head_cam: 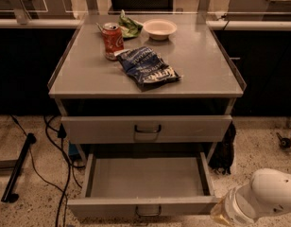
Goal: Close middle drawer
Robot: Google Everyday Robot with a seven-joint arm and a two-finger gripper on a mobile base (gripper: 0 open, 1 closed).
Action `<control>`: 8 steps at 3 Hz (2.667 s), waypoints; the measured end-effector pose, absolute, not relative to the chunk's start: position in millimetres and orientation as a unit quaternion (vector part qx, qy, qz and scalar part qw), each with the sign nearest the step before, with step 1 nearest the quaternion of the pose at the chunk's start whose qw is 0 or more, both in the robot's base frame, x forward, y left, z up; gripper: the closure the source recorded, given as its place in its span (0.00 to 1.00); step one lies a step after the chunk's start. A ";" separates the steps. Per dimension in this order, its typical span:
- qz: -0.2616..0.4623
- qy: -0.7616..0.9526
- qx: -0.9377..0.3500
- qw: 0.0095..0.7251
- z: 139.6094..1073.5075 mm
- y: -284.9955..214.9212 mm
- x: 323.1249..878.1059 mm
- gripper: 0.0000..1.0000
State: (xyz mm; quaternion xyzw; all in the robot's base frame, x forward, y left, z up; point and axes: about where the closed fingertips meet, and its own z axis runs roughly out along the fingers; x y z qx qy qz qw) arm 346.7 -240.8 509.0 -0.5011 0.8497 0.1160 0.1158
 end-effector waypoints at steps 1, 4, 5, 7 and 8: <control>0.125 0.853 -0.492 0.122 474.6 -249.9 352.6 1.00; 0.161 0.830 -0.486 0.221 409.4 -244.3 370.6 1.00; 0.144 0.806 -0.504 0.277 406.2 -229.4 382.6 1.00; 0.072 0.763 -0.539 0.350 413.9 -217.2 410.7 1.00; 0.070 0.761 -0.542 0.351 411.6 -215.8 409.1 1.00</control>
Offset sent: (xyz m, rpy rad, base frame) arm 0.0166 -0.0251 -0.0964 0.1183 -0.0463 -0.0641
